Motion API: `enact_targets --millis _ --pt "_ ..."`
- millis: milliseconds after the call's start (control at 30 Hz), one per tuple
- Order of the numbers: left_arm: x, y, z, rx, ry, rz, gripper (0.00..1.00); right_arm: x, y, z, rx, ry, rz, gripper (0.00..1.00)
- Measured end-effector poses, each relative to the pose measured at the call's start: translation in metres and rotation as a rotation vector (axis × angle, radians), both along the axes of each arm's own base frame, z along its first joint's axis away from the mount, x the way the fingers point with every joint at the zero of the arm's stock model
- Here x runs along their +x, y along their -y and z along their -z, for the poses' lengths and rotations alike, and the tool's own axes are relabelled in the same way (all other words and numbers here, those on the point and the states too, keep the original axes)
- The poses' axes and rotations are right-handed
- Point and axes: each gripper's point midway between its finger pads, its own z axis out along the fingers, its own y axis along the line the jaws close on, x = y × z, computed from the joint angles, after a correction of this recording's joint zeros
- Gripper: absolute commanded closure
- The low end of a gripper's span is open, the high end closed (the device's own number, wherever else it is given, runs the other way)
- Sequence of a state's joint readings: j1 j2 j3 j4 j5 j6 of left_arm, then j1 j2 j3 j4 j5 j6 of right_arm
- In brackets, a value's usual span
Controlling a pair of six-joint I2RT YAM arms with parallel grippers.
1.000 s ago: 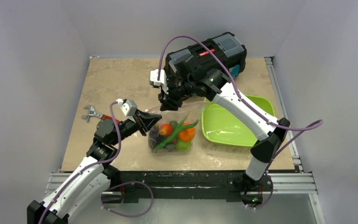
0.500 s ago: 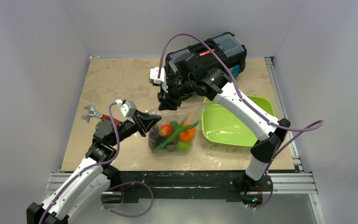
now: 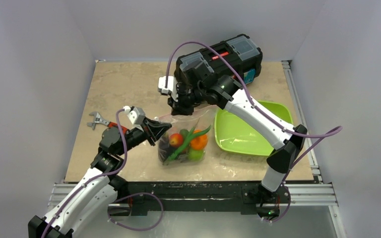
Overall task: Open the zip-top bag and remove the fake food
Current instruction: Pick up the zipper food storage bag at the center of the board.
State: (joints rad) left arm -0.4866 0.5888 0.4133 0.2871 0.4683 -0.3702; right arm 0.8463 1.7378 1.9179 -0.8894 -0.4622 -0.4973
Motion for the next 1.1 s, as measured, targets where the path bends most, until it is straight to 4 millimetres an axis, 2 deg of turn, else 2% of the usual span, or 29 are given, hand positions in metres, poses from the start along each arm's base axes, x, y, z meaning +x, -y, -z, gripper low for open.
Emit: enact_targets --millis 133,167,200,367,433,500,600,667,933,1100 --pt "0.000 0.000 0.002 0.004 -0.007 0.000 1.00 -0.003 0.000 0.011 -0.024 0.001 -0.024 1.00" --pt "0.000 0.000 0.003 0.005 -0.010 0.000 0.94 -0.004 0.001 0.012 -0.027 0.002 -0.031 1.00" --pt "0.000 0.000 0.003 0.007 -0.013 0.000 0.87 -0.005 0.001 0.014 -0.027 0.004 -0.043 1.00" --pt "-0.005 -0.002 0.003 0.005 -0.017 -0.001 0.32 -0.010 0.008 0.011 -0.020 0.015 -0.083 1.00" --pt "-0.008 -0.005 0.001 0.001 -0.013 -0.008 0.18 -0.008 0.015 0.002 0.007 0.017 -0.096 1.00" --pt "-0.011 -0.009 -0.003 -0.010 -0.001 -0.019 0.10 -0.006 0.025 -0.008 0.041 0.014 -0.102 1.00" --pt "-0.016 -0.017 -0.007 -0.035 0.030 -0.048 0.04 -0.002 0.041 -0.025 0.103 0.011 -0.112 1.00" --pt "-0.019 -0.021 -0.009 -0.049 0.050 -0.061 0.03 -0.002 0.049 -0.027 0.126 0.001 -0.120 1.00" --pt "-0.020 -0.022 -0.008 -0.049 0.050 -0.067 0.03 -0.028 0.055 0.001 0.156 -0.128 -0.193 1.00" --pt "-0.023 -0.020 -0.007 -0.038 0.063 -0.043 0.03 -0.032 0.055 -0.003 0.191 -0.138 -0.234 1.00"
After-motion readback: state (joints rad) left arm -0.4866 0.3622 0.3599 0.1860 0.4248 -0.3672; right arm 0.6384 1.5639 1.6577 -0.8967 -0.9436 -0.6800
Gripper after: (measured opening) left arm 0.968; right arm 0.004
